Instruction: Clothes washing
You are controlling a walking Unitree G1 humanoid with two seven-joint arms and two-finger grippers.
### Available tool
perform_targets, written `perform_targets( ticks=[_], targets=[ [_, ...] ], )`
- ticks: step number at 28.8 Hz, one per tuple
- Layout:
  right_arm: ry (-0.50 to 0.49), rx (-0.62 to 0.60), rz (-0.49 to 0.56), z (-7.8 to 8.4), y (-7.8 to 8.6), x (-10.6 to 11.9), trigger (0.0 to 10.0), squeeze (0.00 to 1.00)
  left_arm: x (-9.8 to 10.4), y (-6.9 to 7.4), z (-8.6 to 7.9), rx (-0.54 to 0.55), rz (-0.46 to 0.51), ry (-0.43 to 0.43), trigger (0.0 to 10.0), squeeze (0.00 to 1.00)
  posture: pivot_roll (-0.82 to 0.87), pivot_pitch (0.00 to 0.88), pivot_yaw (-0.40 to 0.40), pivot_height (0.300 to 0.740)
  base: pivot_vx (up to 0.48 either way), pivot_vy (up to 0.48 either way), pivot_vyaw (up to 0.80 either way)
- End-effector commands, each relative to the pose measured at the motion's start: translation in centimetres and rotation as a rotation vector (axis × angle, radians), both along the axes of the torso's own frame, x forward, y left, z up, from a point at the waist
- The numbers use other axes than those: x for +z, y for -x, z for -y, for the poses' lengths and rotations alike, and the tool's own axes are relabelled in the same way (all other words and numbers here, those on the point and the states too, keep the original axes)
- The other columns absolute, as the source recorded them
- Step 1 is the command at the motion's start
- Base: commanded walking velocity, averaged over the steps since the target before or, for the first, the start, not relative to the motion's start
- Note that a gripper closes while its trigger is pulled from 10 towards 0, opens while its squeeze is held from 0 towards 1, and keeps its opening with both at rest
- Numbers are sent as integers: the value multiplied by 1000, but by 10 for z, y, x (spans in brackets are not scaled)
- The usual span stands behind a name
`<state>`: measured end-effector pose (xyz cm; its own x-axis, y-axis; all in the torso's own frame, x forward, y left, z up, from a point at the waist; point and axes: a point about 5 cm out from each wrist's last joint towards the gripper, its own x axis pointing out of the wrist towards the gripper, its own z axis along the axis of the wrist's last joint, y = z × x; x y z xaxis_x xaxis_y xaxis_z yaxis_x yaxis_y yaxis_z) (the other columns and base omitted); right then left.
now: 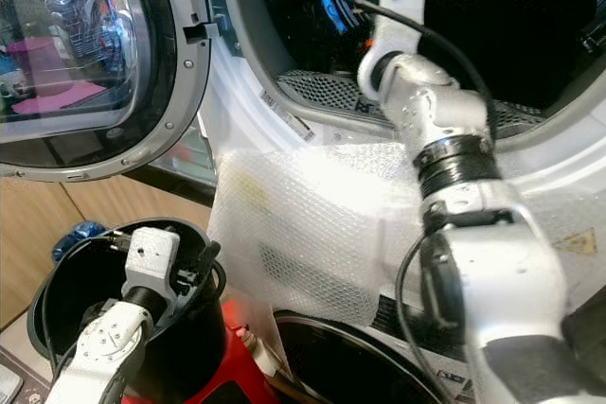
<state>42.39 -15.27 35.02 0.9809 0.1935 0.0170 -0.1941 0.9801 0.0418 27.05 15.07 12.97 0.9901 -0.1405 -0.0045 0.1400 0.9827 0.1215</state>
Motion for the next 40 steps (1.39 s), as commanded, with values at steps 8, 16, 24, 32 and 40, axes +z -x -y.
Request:
perform_targets(
  ticks=[8,16,24,32,40],
  targets=[
    [12,-278,30,44,0,3,10000,0,5,2,-2,12,11,-19,10000,0,31,0,63,740,0,0,0],
    [-109,-253,21,29,-3,-4,10000,0,7,4,-7,39,14,-26,10000,0,63,0,55,740,0,0,0],
    [-217,25,34,-12,-4,1,10000,0,6,4,-8,48,8,-23,10000,0,42,0,61,740,0,0,0],
    [-347,384,182,-26,12,44,10000,0,5,2,-2,29,3,-10,10000,0,22,0,67,740,0,0,0],
    [-320,463,252,-9,28,57,10000,0,4,0,0,22,2,-5,10000,0,7,0,67,740,0,0,0]
  ],
)
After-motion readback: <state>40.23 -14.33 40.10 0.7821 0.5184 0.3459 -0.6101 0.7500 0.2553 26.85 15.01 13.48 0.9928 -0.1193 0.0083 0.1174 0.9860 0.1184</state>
